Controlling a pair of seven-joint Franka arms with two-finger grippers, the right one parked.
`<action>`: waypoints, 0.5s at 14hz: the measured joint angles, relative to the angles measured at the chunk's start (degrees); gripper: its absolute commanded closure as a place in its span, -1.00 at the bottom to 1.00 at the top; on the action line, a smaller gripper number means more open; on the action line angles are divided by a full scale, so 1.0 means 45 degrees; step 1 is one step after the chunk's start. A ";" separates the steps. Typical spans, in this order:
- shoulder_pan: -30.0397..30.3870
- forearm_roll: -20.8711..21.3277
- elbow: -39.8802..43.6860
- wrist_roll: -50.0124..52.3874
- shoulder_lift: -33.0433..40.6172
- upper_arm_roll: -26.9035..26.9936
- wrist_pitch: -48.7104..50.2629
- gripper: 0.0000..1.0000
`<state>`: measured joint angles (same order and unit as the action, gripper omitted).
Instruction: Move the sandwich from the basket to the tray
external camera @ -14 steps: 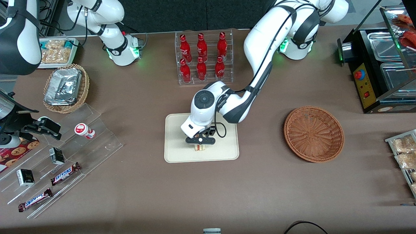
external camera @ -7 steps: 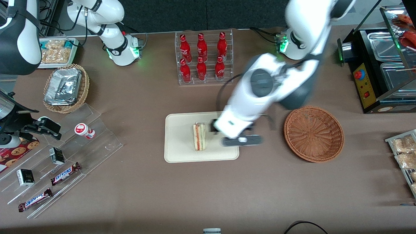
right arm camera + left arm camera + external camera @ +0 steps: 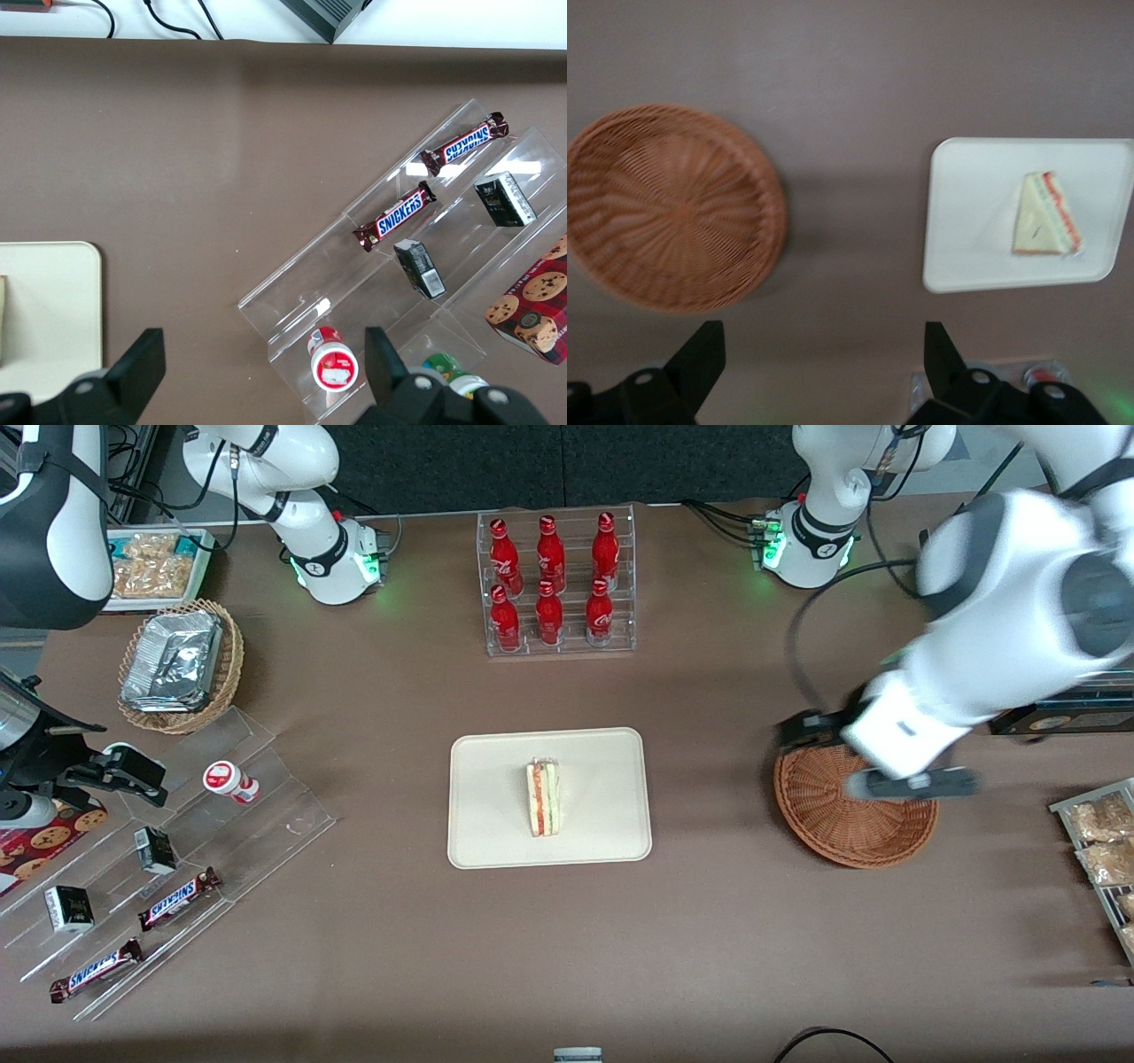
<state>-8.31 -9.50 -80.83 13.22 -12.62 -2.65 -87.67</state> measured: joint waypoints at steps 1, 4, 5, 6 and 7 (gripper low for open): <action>0.0657 0.0032 -0.0012 -0.0710 0.0322 0.0011 0.0553 -0.99; 0.1814 0.0173 -0.0046 -0.1901 0.1307 0.0041 0.1096 -0.99; 0.1858 0.0488 -0.0064 -0.1929 0.1588 0.0033 0.1117 -0.99; 0.1849 0.0894 -0.0095 -0.1929 0.1827 -0.0022 0.1121 -0.99; 0.1829 0.1175 -0.0131 -0.1929 0.2023 -0.0079 0.1121 -0.99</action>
<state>-0.08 -4.22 -81.42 4.54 -3.51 -3.00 -82.62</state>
